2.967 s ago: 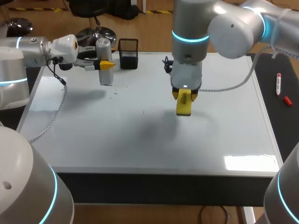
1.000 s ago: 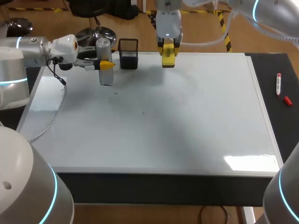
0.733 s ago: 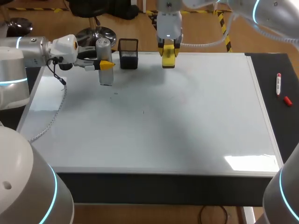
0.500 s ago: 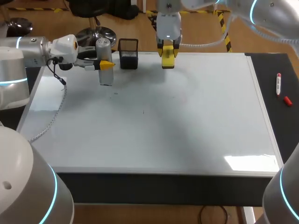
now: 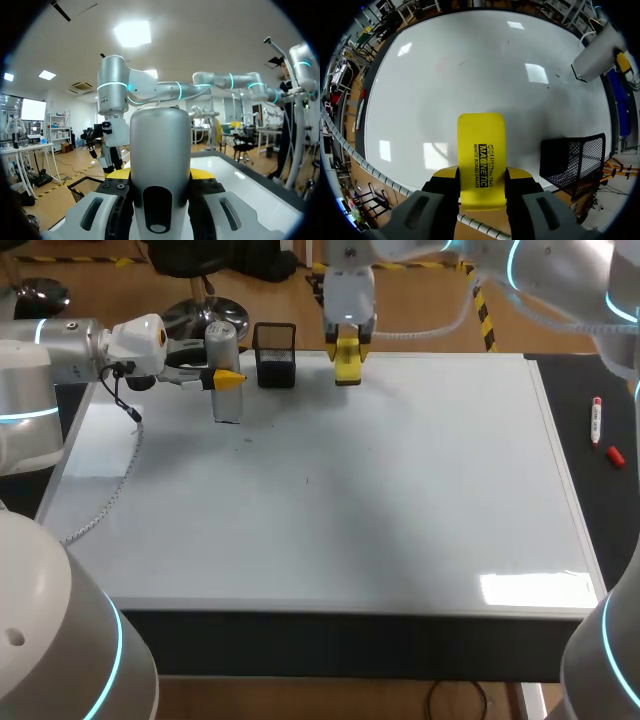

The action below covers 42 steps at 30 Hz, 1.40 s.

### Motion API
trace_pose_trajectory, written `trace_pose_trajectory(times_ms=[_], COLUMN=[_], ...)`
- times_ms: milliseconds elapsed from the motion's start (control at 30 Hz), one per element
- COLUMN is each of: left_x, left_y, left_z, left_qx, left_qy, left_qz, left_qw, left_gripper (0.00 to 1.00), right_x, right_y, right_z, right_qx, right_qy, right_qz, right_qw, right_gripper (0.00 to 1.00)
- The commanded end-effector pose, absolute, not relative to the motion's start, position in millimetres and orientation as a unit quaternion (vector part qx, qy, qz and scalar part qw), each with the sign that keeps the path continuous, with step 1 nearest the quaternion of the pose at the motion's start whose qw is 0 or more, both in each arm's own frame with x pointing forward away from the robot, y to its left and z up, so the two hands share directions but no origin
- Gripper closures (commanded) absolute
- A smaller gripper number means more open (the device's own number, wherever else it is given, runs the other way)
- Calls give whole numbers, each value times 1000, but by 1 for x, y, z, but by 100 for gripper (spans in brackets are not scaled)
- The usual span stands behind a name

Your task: Pick up the inspection probe, press it on each red-marked spot on the whiteboard one by one, put down the probe, pick up the eraser, and wipe off all the red marks.

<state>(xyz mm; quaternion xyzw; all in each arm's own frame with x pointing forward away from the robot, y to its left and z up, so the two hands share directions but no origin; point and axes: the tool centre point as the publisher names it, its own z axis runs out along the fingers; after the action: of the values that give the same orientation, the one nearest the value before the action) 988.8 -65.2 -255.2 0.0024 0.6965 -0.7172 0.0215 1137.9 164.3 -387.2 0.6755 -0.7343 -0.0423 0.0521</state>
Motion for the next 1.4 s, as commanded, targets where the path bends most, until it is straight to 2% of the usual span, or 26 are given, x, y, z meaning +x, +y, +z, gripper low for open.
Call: trace_pose_trajectory(times_ms=[33,1400], left_x=[988,988], left_y=[-66,-66], left_z=[-254,-254], left_qx=[1,1], left_qy=[697,697], left_qz=[-717,-717], left_qw=[23,23], left_gripper=[100,100], right_x=[1146,1153], right_y=[167,168], right_z=[-398,-423], right_qx=[678,681], right_qy=[-731,-728], right_qz=[-50,-62], right_qw=[59,54], right_gripper=[100,100])
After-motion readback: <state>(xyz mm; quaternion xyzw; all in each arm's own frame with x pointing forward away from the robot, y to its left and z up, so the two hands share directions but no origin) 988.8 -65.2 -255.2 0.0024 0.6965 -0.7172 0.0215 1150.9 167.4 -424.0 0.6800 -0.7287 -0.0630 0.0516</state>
